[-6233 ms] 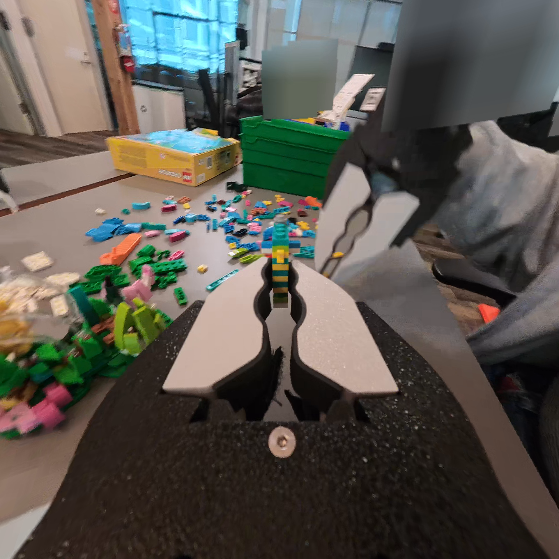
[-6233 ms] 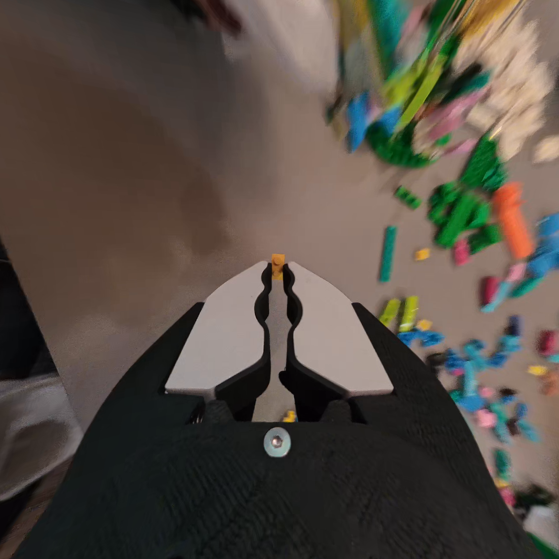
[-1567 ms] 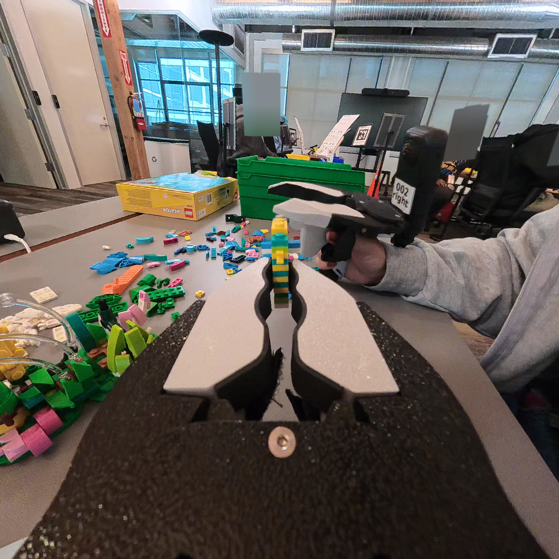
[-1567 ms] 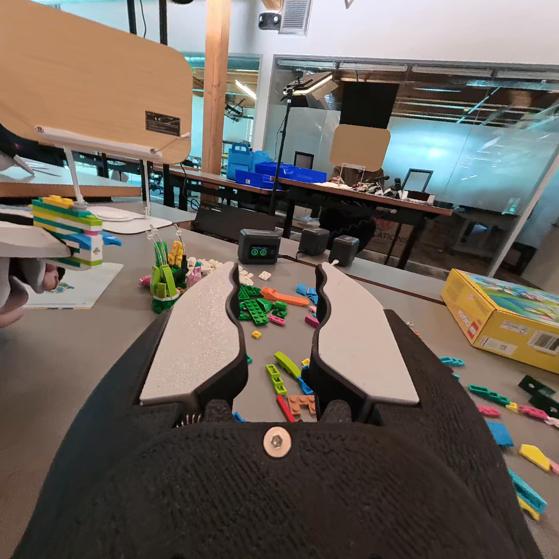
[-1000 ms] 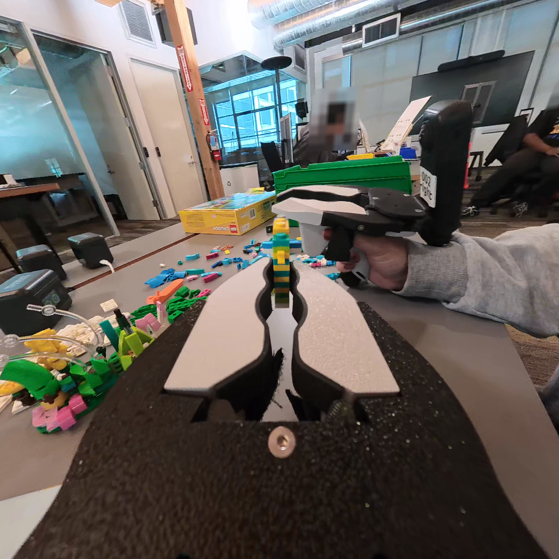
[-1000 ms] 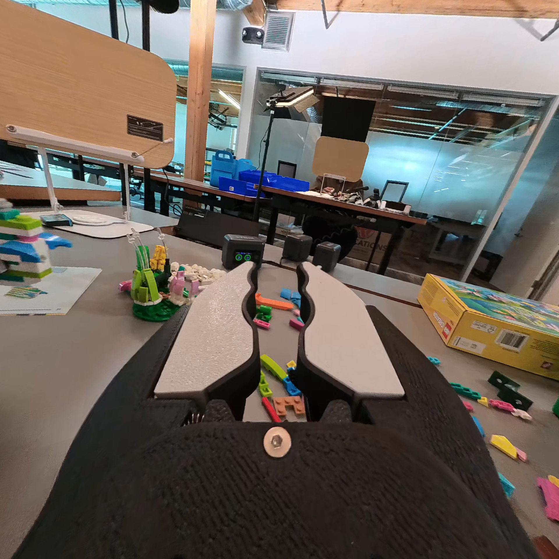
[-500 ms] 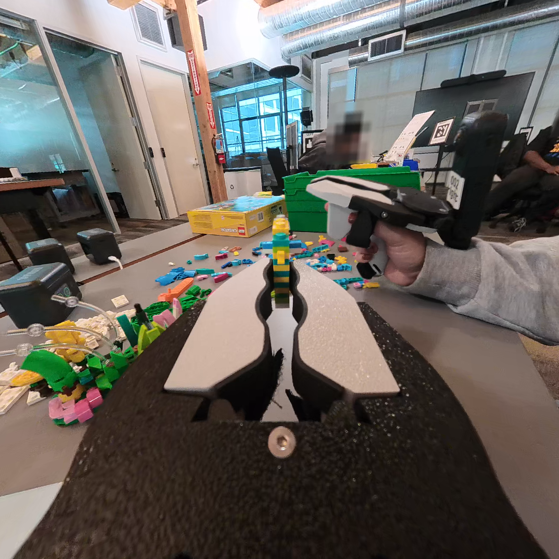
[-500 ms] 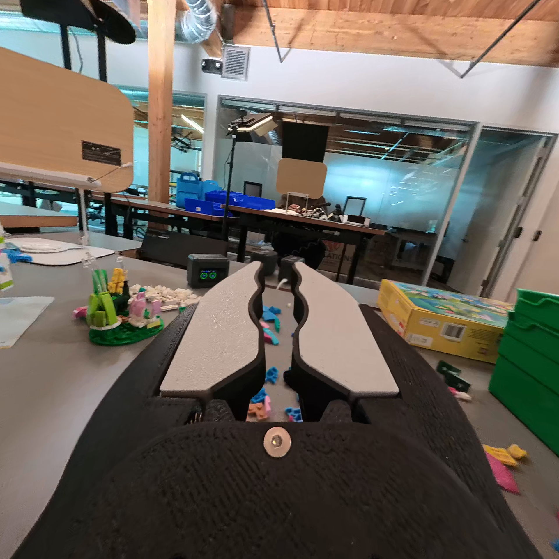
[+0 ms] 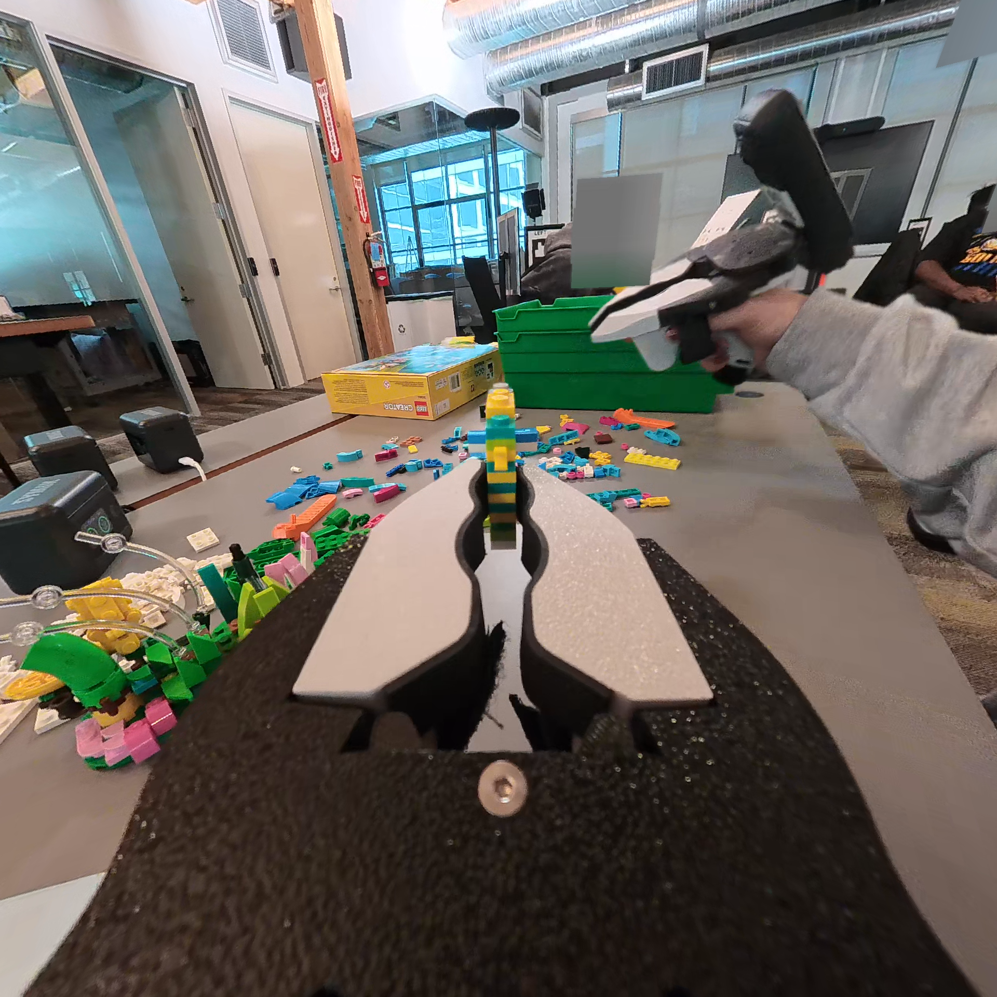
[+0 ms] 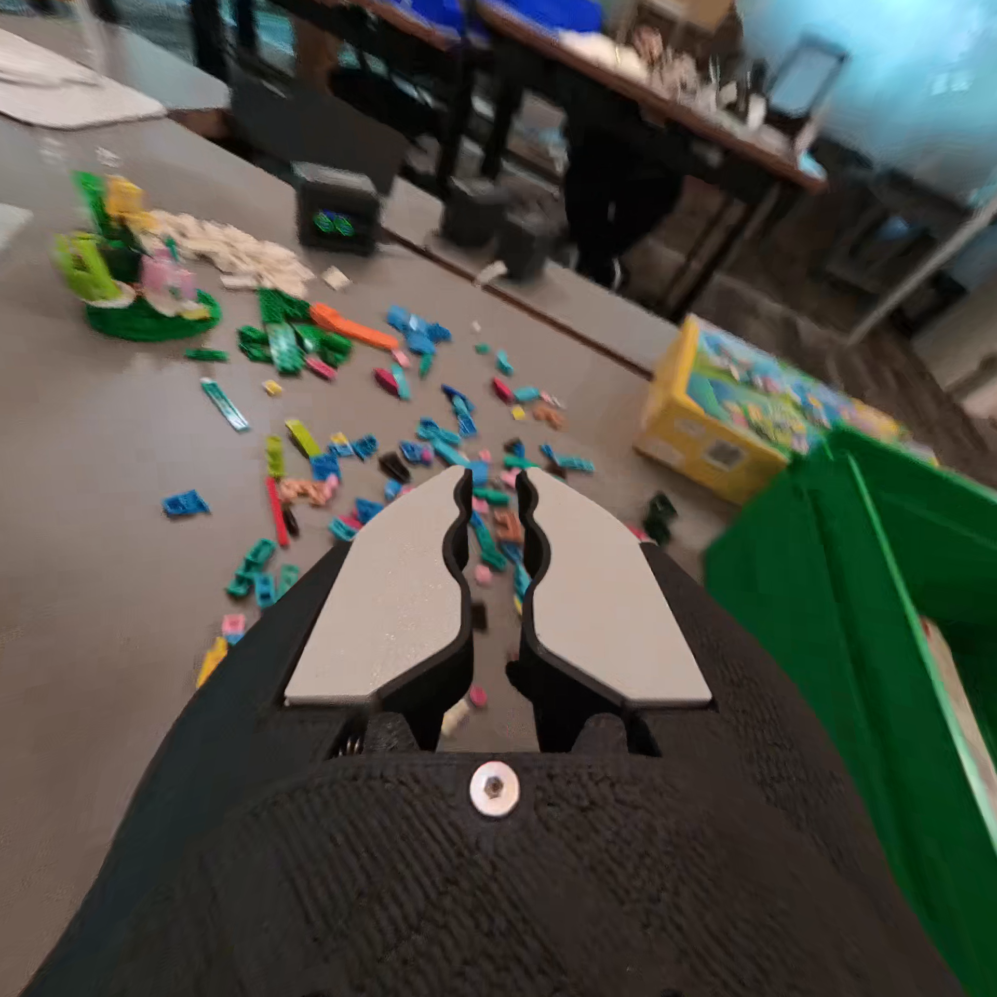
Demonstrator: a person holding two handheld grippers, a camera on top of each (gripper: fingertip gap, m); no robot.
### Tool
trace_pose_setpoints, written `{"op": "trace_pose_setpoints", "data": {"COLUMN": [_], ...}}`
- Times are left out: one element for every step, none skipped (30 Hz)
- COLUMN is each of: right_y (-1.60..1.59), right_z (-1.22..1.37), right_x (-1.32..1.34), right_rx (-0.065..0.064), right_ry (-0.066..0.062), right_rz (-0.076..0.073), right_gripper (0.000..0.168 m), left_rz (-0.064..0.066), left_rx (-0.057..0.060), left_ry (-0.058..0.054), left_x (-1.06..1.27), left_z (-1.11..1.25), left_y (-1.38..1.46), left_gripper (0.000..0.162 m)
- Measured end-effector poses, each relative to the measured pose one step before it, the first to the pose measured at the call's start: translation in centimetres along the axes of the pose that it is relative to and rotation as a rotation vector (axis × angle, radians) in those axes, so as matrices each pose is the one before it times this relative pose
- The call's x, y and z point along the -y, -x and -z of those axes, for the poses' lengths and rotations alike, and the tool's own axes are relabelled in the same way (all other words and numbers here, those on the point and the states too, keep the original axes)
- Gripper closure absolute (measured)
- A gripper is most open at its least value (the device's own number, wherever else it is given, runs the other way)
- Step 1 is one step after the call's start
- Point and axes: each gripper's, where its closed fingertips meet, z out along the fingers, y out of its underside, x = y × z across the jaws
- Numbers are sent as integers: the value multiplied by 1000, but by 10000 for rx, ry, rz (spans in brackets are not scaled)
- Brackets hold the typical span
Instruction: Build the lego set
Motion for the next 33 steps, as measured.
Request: {"op": "trace_pose_setpoints", "data": {"right_y": [-981, -744, -678, -568, -349, -196, -75, -13, -82, -156, -161, -162, 5, 269, 472, 463, 222, 0, -104, -169, -209, -169, 3, 98, 58, -77, -180, -206, -212, -206, -241, -321, -387], "right_z": [711, 609, 479, 339, 220, 118, 37, -46, -100, -152, -178, -222, -233, -246, -245, -235, -202, -161, -123, -95, -90, -77, -79, -85, -75, -49, -17, 3, 38, 38, 54, 38, 18], "right_x": [-1052, -1084, -1084, -1135, -1137, -1050, -925, -847, -716, -614, -492, -352, -278, -309, -372, -413, -381, -298, -231, -129, -38, 14, -35, -58, -34, -29, -61, -97, -83, -20, 100, 217, 305], "right_rx": [-29, -13, -97, -115, -7, 63, 122, 159, 84, 3, -34, -55, 27, 198, 339, 339, 190, 33, -36, -89, -148, -142, -28, 68, 48, -40, -99, -114, -108, -106, -135, -197, -239], "right_ry": [572, 511, 449, 475, 529, 499, 447, 413, 350, 286, 241, 179, 160, 193, 226, 240, 213, 161, 118, 69, 22, -2, 28, 62, 41, 14, 20, 30, 15, -27, -84, -143, -180], "right_rz": [-246, -93, 26, 48, -6, -87, -159, -182, -148, -94, -48, -23, -23, -50, -93, -111, -73, -24, 9, 46, 97, 110, 34, -53, -59, -16, 12, 7, -9, -16, -12, -6, -17], "right_gripper": [154, 161, 161, 161, 160, 160, 160, 159, 159, 159, 158, 157, 157, 157, 157, 157, 157, 156, 156, 156, 156, 156, 156, 157, 157, 157, 157, 157, 157, 157, 157, 158, 159], "left_rz": [7, 6, 2, 15, 26, 26, 14, 2, -6, -9, -7, 1, 17, 32, 27, 15, 3, -6, -8, -6, 2, 4, 4, 5, 6, 7, 12, 17, 18, 20, 20, 20, 17], "left_rx": [-1, 65, 62, 4, -14, -7, -20, -22, -9, -5, 12, 49, 53, 26, 15, -10, -13, -8, -9, -10, -6, -10, -10, 2, -6, -2, -1, -5, -4, -2, 1, -6, -1], "left_ry": [41, 63, 55, 6, -14, 3, 7, 1, -1, -2, 1, 30, 38, 13, -9, -2, 2, -2, -3, -6, -1, 3, 0, -1, -2, -3, -4, -2, -3, -11, -11, -6, 2], "left_x": [-50, -69, -67, -10, 17, 3, -12, -2, 12, 4, 0, -32, -42, -9, 11, 2, 7, 4, 6, 19, 1, 6, -1, 12, 1, 14, 5, 11, 4, 25, 14, 17, -3], "left_z": [-34, -19, -15, 4, 11, -4, -9, 1, -6, 8, 15, 3, 12, 12, 14, 3, -4, 3, 8, 0, -1, 1, -5, 7, -6, 6, 5, -3, 6, 8, 18, 3, 0], "left_y": [6, 93, 96, 17, 10, 5, -10, -30, -20, -18, 16, 76, 83, 47, 46, -10, -9, -15, -23, -17, -9, -15, -8, 5, -3, -2, 17, 5, 10, 16, 24, 6, 9], "left_gripper": [154, 154, 154, 154, 154, 154, 154, 154, 154, 154, 154, 154, 154, 154, 154, 154, 154, 154, 154, 154, 154, 154, 154, 154, 154, 154, 154, 154, 154, 154, 154, 154, 154]}}
